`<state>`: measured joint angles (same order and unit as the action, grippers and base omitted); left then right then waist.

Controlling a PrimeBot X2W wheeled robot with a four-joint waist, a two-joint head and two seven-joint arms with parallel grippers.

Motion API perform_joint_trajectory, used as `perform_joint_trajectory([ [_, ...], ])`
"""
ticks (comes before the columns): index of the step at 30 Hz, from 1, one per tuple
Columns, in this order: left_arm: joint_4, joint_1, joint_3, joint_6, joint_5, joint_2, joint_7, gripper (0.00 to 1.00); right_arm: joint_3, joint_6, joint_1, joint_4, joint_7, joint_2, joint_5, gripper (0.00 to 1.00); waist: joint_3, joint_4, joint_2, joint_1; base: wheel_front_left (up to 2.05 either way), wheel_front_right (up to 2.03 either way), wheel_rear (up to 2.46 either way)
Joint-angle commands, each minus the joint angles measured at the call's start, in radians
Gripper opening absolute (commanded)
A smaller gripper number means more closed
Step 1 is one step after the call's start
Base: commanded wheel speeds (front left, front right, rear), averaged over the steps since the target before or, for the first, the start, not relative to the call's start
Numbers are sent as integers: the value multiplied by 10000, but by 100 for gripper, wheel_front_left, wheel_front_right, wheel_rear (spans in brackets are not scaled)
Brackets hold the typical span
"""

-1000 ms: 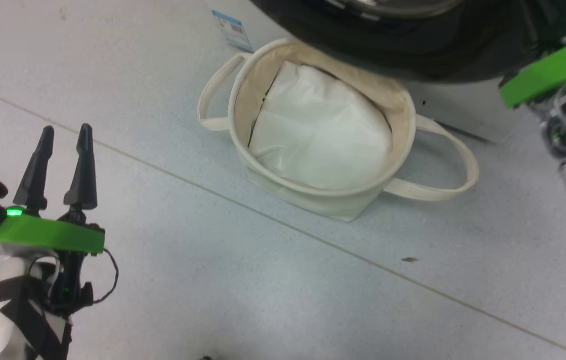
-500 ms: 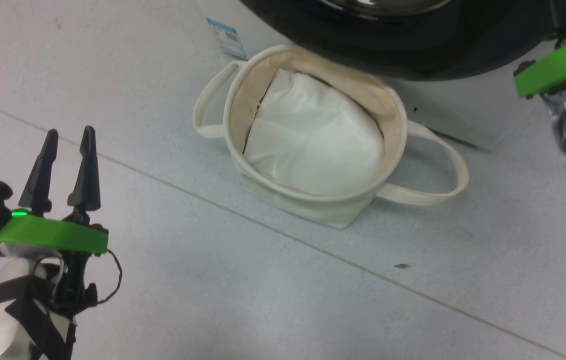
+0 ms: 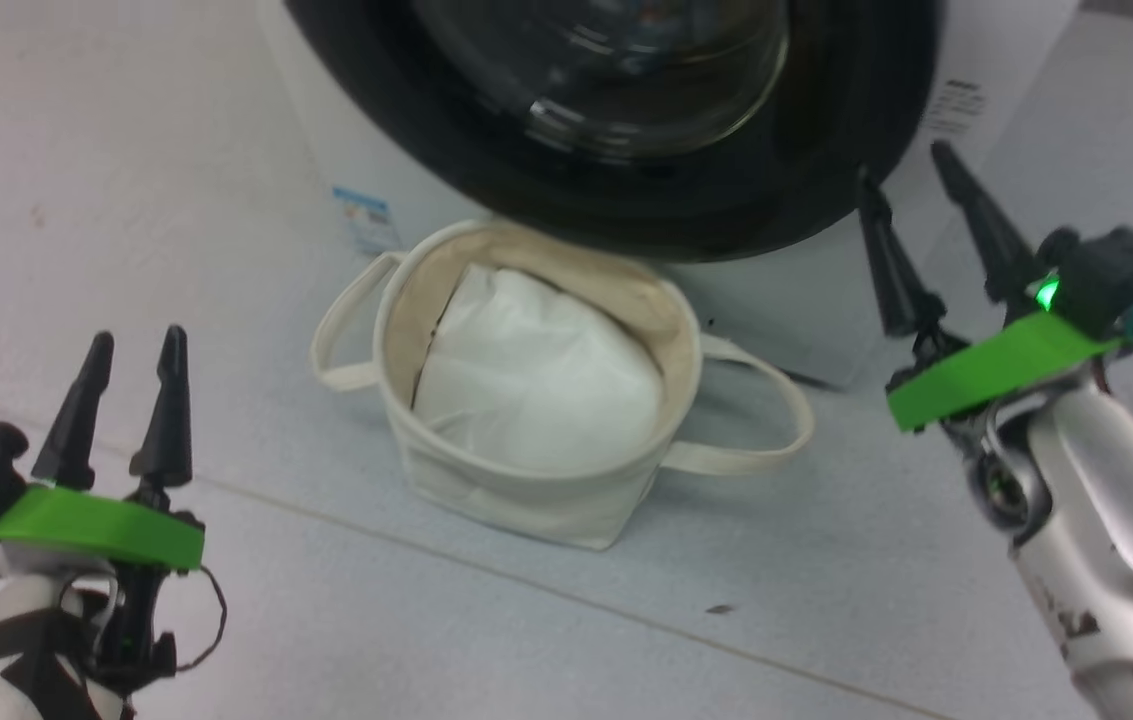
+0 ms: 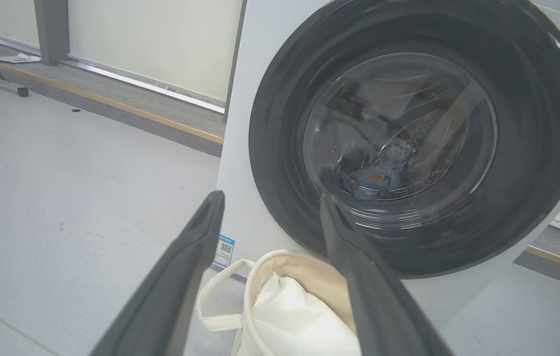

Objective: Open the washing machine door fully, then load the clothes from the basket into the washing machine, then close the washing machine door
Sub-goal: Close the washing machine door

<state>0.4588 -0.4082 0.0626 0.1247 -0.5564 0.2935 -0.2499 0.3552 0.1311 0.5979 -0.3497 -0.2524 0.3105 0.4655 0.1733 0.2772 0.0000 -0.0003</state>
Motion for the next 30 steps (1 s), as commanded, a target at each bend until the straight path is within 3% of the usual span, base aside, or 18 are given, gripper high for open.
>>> perform_joint_trajectory([
  [1,-236,-121,-258,55,33,483,-117,100,103,-4,-236,393,-93,-73,51,100,-695,-656,0,3,0,0,0],
  [12,-233,603,14,57,-108,533,-78,100,-1093,-4,-2495,672,-93,96,98,100,-1802,-1191,0,3,0,0,0],
  [24,-469,746,127,38,-202,522,-71,100,-2550,-4,-4145,1204,-93,38,-74,100,-2092,-1232,0,3,0,0,0],
  [30,-605,803,156,38,-368,519,6,100,-2720,-4,-4595,1309,-93,-75,-170,100,-2116,-1219,0,3,0,0,0],
])
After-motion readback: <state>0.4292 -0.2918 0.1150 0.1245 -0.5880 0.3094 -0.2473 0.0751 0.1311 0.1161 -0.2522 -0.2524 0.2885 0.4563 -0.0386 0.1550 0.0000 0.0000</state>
